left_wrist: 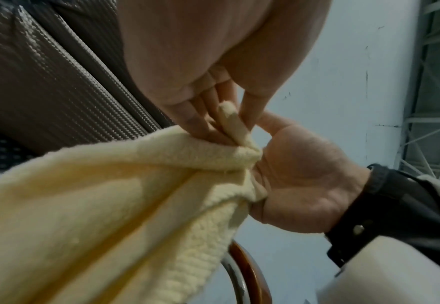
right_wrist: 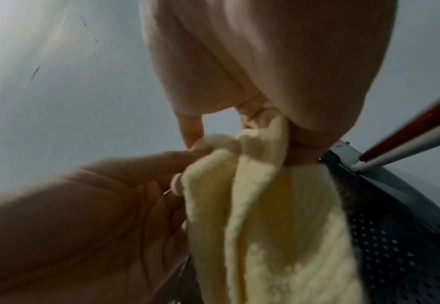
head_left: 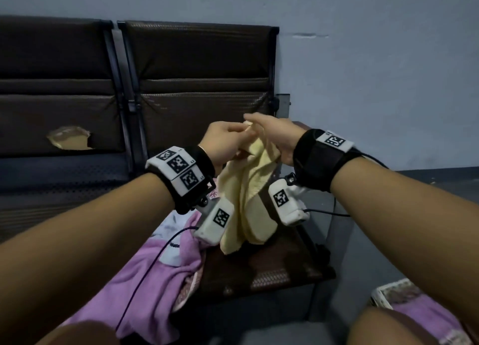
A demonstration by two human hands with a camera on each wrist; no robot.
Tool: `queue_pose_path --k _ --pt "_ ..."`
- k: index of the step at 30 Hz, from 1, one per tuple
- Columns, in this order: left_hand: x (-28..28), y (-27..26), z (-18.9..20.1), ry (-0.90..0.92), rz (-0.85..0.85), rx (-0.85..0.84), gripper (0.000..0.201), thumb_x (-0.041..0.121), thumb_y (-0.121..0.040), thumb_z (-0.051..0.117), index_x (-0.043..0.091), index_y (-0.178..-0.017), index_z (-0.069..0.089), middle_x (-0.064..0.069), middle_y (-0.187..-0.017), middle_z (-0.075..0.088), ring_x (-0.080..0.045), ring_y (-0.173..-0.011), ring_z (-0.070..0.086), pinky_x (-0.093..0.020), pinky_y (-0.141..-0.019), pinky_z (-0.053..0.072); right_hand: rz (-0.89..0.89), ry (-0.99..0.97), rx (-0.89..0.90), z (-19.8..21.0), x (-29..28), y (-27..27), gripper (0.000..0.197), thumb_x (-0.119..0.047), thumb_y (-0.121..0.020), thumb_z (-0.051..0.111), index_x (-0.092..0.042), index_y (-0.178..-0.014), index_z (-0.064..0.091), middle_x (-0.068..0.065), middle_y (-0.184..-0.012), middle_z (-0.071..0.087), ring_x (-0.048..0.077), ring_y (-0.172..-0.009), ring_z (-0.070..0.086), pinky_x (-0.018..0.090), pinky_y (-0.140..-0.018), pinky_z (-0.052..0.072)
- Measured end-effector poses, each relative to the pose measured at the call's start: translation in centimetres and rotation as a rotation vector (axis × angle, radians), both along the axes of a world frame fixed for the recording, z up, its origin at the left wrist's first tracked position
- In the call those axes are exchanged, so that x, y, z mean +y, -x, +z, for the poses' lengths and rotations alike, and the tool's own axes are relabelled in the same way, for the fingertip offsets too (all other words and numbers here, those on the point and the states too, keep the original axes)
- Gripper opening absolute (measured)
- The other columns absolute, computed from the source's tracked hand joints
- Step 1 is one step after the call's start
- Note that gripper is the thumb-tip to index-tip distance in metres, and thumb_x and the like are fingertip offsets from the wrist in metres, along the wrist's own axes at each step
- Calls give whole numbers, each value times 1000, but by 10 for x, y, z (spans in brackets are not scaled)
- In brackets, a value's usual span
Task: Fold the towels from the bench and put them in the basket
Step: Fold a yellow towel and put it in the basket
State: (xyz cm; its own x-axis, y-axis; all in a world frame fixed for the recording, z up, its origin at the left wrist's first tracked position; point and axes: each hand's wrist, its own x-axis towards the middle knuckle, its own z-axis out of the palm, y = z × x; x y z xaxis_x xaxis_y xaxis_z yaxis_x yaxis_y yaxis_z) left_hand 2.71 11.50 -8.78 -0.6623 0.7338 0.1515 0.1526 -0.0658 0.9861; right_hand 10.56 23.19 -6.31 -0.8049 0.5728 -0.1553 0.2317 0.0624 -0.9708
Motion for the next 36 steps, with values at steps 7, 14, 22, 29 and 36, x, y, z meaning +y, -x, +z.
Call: queue_pose_path --k 7,14,22,29,36 --pt "-11 12 -4 -16 238 -19 23 6 -87 53 7 -106 67 -7 -89 70 -19 -73 63 -23 -58 51 94 -193 -10 -6 -3 -22 28 -11 -96 53 -11 -120 68 16 -122 67 32 -114 63 47 -101 52" --pt "-17 33 -13 175 -265 -127 43 12 -77 69 2 -118 69 -13 -109 71 -27 -98 67 -34 -82 54 266 -182 98 -8 4 -30 32 -7 -100 43 -12 -121 66 8 -106 66 22 -94 63 35 -82 53" --pt "18 59 -14 213 3 102 31 27 -82 81 18 -111 72 -3 -108 75 -20 -103 71 -34 -83 60 193 -773 -397 -22 68 -24 16 -36 -75 80 -22 -82 75 -7 -77 74 15 -75 72 22 -57 57" --pt "57 80 1 61 339 296 16 19 -82 80 15 -95 71 -3 -94 73 -22 -94 70 -33 -77 58 -209 -739 37 -26 105 6 4 -23 -85 68 -26 -85 65 -8 -74 62 20 -79 64 28 -69 47" --pt "45 87 -13 -30 260 226 30 -5 -76 77 18 -72 57 0 -72 58 -9 -67 53 -21 -58 45 -184 -707 202 -40 99 3 11 -26 -91 59 -33 -83 55 -9 -78 59 11 -68 55 28 -59 43"
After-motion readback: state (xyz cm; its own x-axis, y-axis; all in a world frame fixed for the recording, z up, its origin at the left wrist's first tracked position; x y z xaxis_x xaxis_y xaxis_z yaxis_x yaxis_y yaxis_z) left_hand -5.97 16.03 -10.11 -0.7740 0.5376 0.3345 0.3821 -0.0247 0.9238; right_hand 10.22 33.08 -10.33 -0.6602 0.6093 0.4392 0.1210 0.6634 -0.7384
